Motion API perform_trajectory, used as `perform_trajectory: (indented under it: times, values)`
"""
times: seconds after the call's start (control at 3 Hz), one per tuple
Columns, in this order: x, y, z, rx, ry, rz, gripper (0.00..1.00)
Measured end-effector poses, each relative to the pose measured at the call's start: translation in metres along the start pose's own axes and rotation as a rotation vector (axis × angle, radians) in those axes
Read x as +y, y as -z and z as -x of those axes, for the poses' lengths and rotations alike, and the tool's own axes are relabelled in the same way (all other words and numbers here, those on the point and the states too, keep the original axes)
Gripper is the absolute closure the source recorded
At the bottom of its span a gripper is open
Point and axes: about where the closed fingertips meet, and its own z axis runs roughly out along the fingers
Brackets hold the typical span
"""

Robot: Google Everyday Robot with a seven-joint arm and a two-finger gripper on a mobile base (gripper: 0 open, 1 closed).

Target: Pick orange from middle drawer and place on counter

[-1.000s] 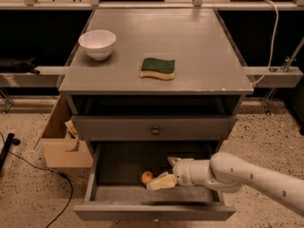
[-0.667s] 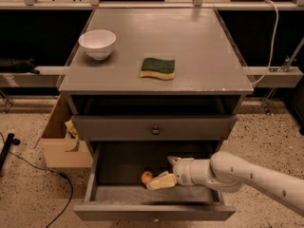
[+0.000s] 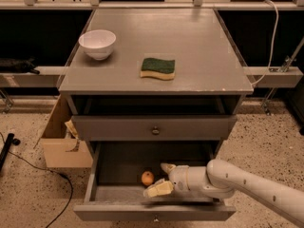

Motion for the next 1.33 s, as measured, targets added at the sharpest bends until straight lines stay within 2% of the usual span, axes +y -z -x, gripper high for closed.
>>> perform_trajectory:
  times: [0.33, 0.67, 1.0, 1.33]
  values:
    - [0.000, -0.007, -0.003, 0.005, -0.010, -0.010, 0.00]
    - [-0.016, -0.040, -0.012, 0.026, -0.007, -0.047, 0.00]
    - [-0.016, -0.040, -0.012, 0.026, -0.007, -0.046, 0.00]
    - [-0.008, -0.046, -0.030, 0.049, -0.064, -0.033, 0.00]
